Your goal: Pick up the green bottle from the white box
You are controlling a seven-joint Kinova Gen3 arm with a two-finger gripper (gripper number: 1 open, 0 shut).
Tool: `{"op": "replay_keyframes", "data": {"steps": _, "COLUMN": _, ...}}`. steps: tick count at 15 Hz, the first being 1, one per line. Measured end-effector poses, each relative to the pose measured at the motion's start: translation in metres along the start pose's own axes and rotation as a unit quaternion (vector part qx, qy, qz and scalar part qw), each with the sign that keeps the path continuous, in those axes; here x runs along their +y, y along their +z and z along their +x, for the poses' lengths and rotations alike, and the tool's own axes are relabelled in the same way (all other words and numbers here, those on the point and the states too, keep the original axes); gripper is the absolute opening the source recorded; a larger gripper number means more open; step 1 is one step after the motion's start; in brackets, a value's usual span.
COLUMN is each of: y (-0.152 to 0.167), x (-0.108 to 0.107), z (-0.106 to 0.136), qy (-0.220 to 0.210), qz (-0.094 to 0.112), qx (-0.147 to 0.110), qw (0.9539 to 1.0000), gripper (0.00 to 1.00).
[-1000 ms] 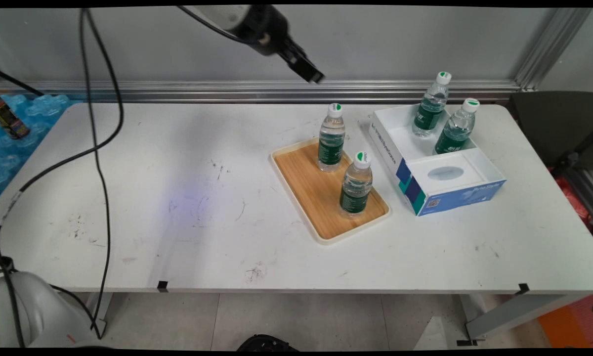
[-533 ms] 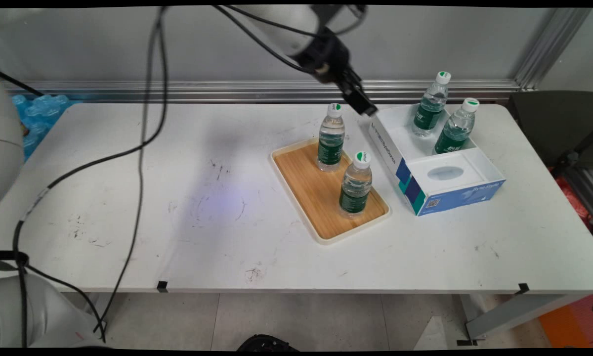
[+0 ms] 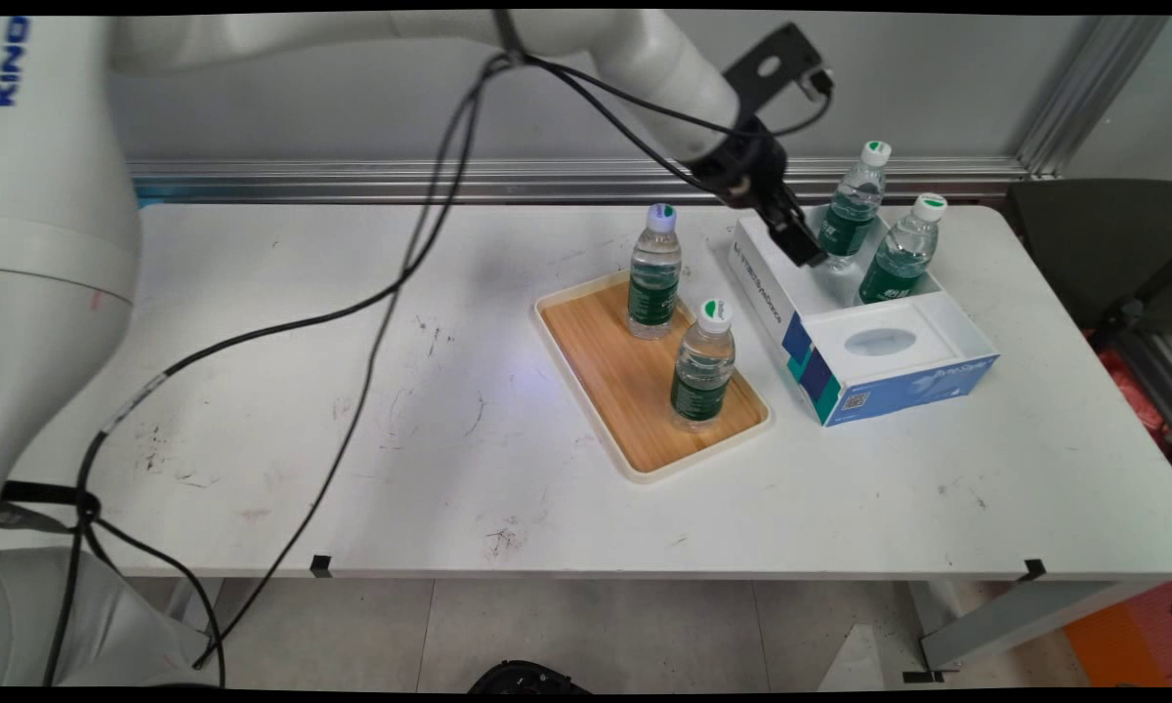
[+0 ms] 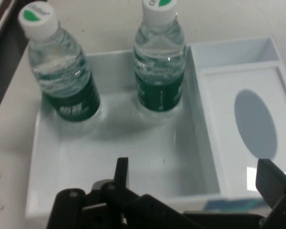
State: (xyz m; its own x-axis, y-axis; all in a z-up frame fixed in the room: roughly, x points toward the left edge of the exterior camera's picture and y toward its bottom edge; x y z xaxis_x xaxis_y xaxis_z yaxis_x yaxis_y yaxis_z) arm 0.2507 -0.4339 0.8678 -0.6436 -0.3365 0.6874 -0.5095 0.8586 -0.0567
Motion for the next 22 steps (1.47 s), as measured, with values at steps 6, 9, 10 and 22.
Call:
{"op": "replay_keyframes", "data": {"steps": 6, "y": 0.069, "x": -0.010, "z": 0.012, "qy": -0.007, "qz": -0.009, "qx": 0.009, "qw": 0.9999, "gripper": 1.00}}
{"op": "replay_keyframes", "data": {"steps": 9, "y": 0.095, "x": -0.014, "z": 0.016, "qy": -0.004, "qz": -0.017, "qx": 0.016, "qw": 0.9997, "gripper": 1.00}}
{"op": "replay_keyframes", "data": {"steps": 10, "y": 0.104, "x": -0.015, "z": 0.018, "qy": -0.004, "qz": -0.020, "qx": 0.019, "qw": 0.9996, "gripper": 1.00}}
{"op": "replay_keyframes", "data": {"steps": 22, "y": 0.158, "x": -0.022, "z": 0.023, "qy": -0.012, "qz": -0.025, "qx": 0.037, "qw": 0.9989, "gripper": 1.00}}
